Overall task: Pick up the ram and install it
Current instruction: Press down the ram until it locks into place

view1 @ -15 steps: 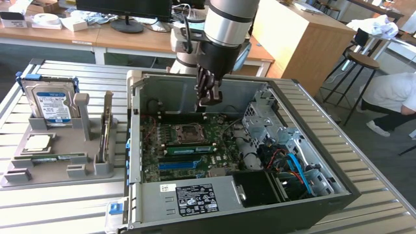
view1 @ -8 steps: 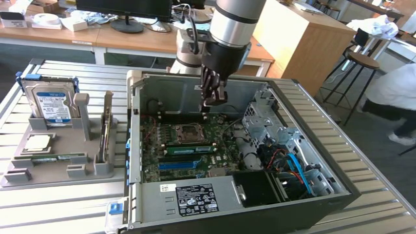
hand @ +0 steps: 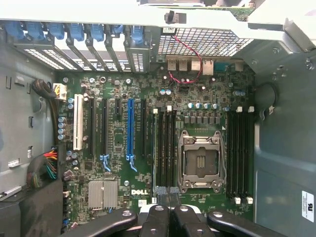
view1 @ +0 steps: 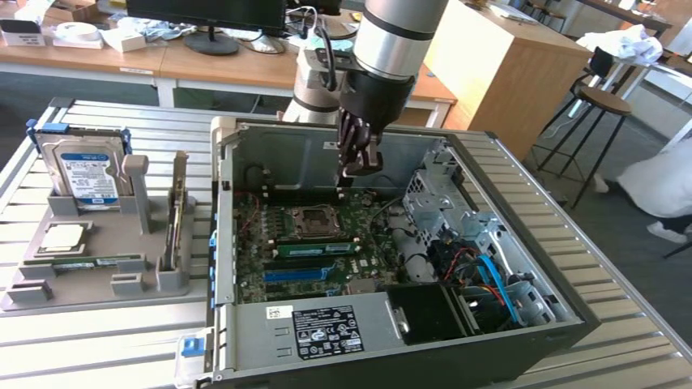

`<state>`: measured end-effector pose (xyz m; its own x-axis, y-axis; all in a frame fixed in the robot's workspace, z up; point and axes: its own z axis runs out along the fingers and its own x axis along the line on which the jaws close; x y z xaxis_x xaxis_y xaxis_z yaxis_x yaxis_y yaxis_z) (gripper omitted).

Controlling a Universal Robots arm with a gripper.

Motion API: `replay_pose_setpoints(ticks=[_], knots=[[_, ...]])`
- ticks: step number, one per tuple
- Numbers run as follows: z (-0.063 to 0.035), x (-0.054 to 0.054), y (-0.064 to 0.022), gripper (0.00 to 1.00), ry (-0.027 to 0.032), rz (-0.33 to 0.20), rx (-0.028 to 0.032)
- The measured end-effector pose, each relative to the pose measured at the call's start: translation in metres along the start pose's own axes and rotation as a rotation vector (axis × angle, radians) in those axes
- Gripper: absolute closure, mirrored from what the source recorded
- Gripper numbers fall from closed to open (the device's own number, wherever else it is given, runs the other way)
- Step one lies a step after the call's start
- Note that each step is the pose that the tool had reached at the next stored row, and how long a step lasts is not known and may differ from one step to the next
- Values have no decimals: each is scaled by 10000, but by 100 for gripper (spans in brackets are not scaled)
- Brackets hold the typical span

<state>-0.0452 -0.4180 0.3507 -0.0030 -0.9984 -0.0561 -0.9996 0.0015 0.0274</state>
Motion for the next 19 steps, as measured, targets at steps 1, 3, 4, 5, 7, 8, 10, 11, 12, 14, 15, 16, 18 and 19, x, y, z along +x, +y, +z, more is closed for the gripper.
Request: replay_pose_setpoints(ticks=[1, 3, 4, 5, 7, 8, 10, 11, 12, 14, 15, 16, 18, 19], knots=[[0, 0, 0, 90, 0, 0, 0], [0, 0, 0, 90, 0, 0, 0], [0, 0, 0, 90, 0, -1, 0], [0, 0, 0, 90, 0, 0, 0], [0, 0, 0, 90, 1, 0, 0], [0, 0, 0, 90, 0, 0, 0], [0, 0, 0, 90, 0, 26, 0], [0, 0, 1, 90, -1, 70, 2], [1, 0, 1, 90, -3, 121, 6], [2, 0, 2, 90, -8, 262, 15], [2, 0, 3, 90, -11, 361, 21], [2, 0, 3, 90, -13, 472, 26], [3, 0, 3, 90, -21, 738, 41], [3, 0, 4, 90, -25, 900, 51]])
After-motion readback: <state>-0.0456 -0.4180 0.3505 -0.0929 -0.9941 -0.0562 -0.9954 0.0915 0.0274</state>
